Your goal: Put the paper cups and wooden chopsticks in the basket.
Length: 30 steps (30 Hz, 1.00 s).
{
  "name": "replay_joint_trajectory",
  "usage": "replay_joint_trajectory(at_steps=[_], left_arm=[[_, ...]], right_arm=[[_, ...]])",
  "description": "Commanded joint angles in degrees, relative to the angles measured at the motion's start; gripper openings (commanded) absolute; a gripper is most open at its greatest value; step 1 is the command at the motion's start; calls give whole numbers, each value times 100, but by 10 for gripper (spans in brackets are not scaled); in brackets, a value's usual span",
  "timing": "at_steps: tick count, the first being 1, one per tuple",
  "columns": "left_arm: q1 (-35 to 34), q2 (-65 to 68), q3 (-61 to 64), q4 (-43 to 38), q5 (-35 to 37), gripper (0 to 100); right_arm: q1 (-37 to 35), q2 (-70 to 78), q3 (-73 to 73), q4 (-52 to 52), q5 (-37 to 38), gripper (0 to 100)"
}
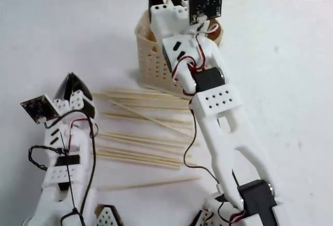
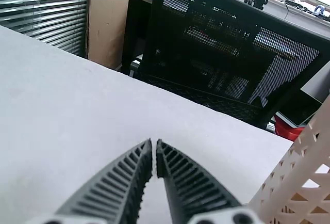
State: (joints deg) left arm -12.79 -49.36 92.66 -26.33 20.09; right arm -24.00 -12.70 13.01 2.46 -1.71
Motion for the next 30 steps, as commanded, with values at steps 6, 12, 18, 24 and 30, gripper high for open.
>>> replay_joint_trajectory(at_steps=[6, 12, 18, 24, 30], left_arm=[[48, -110, -35, -123, 18, 46], [48, -110, -35, -123, 18, 46], [48, -110, -35, -123, 18, 46], [48, -110, -35, -132, 18, 46], [40, -110, -35, -132, 18, 46]], right_arm=[[4, -127, -545, 215, -35, 152], [4, -119, -624, 356, -35, 115], [4, -119, -624, 356, -35, 115], [4, -119, -624, 356, -35, 115], [4, -119, -624, 356, -35, 115]])
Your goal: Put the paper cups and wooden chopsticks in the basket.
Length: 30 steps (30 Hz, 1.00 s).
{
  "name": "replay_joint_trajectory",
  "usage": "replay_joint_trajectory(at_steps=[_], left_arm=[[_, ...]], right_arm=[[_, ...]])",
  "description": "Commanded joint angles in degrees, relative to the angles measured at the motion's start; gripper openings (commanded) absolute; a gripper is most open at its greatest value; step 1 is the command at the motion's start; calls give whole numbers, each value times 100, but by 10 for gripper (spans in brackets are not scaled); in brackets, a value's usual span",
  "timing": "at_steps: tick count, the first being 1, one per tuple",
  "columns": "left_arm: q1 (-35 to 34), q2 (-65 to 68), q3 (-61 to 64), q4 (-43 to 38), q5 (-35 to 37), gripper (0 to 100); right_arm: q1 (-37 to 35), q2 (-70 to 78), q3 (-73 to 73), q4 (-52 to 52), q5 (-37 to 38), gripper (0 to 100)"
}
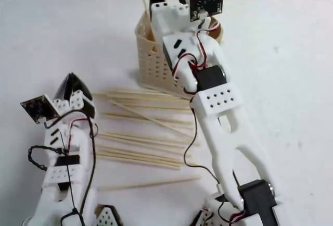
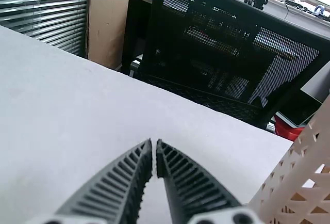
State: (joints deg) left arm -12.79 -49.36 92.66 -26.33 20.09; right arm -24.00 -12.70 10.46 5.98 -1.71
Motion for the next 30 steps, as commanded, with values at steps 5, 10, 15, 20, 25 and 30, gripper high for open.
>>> replay_joint_trajectory(at_steps=[5, 10, 15, 20, 25, 30], left_arm=[[40, -110, -35, -132, 18, 46], [40, -110, -35, -132, 18, 46], [40, -110, -35, -123, 18, 46], [66, -110, -35, -123, 18, 46], [40, -110, -35, -123, 18, 46], [31, -110, -35, -123, 18, 46]], right_arm=[[4, -119, -369, 4, -35, 113], [22, -119, -360, 22, -35, 113], [365, -462, -360, 1490, -35, 112], [57, -1270, -352, 3741, 158, 112], [-1138, -1253, 53, 5358, 1776, 116], [-1648, -804, 1213, 5341, 2796, 116]])
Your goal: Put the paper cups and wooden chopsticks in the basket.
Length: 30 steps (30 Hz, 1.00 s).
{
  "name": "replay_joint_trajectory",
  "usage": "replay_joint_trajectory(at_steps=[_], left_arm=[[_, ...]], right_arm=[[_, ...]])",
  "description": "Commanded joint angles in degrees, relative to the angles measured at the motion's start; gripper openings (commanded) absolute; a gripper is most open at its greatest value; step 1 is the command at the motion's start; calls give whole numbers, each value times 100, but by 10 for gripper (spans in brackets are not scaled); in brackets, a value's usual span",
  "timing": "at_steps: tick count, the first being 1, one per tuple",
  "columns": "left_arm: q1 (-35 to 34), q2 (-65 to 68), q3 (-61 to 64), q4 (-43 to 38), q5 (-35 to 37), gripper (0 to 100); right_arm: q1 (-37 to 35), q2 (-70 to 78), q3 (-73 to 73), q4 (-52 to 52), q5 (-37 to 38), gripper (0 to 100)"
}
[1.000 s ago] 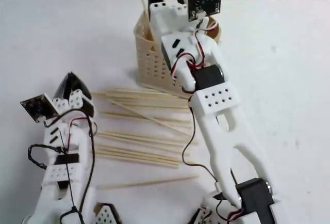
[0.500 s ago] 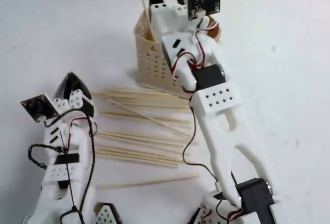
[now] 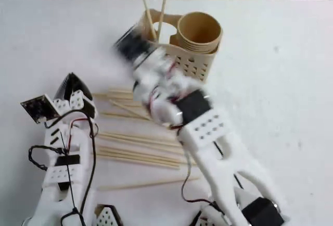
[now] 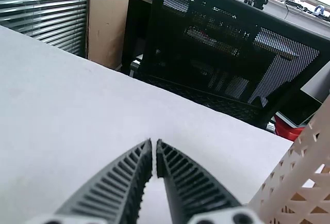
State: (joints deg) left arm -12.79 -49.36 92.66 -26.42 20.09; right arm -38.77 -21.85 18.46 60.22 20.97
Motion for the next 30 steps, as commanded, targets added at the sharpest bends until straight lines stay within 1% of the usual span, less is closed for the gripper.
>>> replay_joint_trajectory(at_steps=[1, 6, 9, 11, 17, 21, 26, 30], left_arm=[[31, -110, -35, -114, 18, 46], [31, -110, -35, -114, 18, 46], [31, -110, -26, -114, 18, 46], [40, -110, -26, -114, 18, 46], [57, -110, -26, -114, 18, 46], [66, -110, -26, -114, 18, 46], [66, -110, -26, -114, 18, 46], [66, -110, -26, -114, 18, 46]], right_arm=[[-171, 233, 624, -259, 668, 116], [-163, 1068, 1389, -1446, 1363, 133], [-171, 1701, 1468, -1815, 1626, 187], [-154, 2062, 1433, -1956, 1688, 192], [-136, 2800, 1187, -1991, 1793, 151], [48, 3064, 976, -1991, 1749, 125], [330, 2993, 791, -1956, 1741, 26], [347, 2686, 826, -1938, 1433, 17]])
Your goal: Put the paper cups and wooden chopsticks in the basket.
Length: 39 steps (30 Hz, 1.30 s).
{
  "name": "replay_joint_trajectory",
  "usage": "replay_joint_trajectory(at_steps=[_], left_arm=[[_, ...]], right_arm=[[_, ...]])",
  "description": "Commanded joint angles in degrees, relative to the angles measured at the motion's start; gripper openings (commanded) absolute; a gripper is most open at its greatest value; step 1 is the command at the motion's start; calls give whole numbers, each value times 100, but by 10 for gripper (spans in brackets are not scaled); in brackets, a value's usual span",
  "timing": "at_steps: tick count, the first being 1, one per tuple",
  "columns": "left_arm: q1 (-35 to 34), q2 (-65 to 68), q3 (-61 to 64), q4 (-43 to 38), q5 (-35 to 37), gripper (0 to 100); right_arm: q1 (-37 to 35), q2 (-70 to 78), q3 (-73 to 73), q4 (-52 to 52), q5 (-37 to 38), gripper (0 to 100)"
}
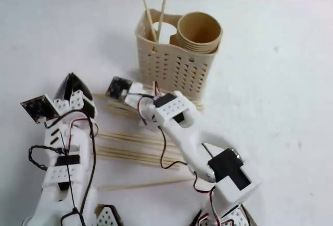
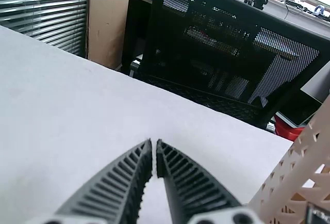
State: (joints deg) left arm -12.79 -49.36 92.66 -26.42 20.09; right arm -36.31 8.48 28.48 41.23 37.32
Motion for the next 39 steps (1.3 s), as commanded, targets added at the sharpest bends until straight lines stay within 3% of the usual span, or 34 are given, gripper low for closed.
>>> replay_joint_trajectory(at_steps=[1, 12, 20, 25, 31, 39], left_arm=[[66, -110, -26, -114, 18, 46], [66, -110, -26, -114, 18, 46], [66, -110, -26, -132, 18, 46], [66, -110, -26, -132, 18, 46], [66, -110, -26, -114, 18, 46], [48, -110, -26, -114, 18, 46]], right_arm=[[101, -418, -176, 31, -229, 17], [101, -1262, 79, 259, -308, 17], [101, -3424, 132, 215, -1530, 16], [110, -4479, -510, 145, -1591, 16], [110, -4374, -1697, 127, -1820, 16], [444, -3521, -2189, -1956, -2919, 16]])
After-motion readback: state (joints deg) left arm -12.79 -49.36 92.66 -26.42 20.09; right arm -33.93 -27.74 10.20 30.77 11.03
